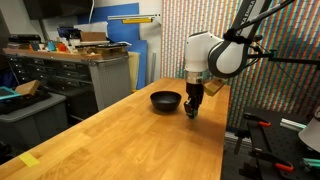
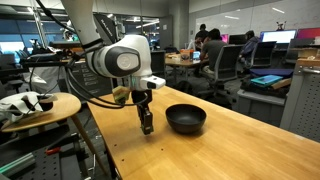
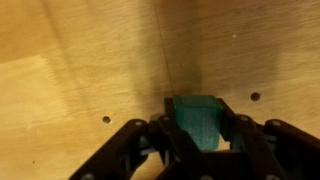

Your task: Put the block in the bowl

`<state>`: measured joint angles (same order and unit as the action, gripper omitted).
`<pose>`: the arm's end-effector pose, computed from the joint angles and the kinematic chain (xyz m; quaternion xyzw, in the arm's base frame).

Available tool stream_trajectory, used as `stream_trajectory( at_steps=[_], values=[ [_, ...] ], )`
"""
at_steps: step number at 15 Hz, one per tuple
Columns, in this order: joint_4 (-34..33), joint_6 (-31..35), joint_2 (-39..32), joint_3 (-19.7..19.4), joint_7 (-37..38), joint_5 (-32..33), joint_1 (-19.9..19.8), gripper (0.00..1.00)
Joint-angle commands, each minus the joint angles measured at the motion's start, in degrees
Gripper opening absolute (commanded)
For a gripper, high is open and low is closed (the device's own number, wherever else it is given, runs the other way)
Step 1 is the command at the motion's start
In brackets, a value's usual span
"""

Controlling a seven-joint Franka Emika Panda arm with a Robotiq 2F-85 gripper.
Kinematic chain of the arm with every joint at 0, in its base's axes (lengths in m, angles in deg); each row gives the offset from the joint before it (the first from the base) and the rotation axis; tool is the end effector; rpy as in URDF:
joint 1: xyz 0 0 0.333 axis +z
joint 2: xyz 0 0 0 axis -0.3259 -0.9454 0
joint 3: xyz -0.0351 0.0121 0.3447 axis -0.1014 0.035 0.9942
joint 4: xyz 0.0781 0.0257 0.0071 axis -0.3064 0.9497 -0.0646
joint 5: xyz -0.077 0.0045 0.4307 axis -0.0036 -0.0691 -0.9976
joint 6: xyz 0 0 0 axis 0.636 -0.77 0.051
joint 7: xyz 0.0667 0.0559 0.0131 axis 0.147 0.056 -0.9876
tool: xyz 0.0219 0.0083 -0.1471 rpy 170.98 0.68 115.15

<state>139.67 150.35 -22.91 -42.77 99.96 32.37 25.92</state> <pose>0.4697 0.0121 0.1050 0.9927 -0.1123 -0.0007 0.0441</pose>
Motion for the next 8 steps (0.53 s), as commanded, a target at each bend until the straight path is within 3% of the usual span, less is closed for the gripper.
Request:
stream_trajectory(
  at_steps=[1,8],
  values=[
    [4.82,-1.53,8.48,-2.23,-0.33,1.11,1.24,0.18],
    [2.71,-9.45,16.73,-0.50,0.00,6.02,-2.15,0.18]
  ],
)
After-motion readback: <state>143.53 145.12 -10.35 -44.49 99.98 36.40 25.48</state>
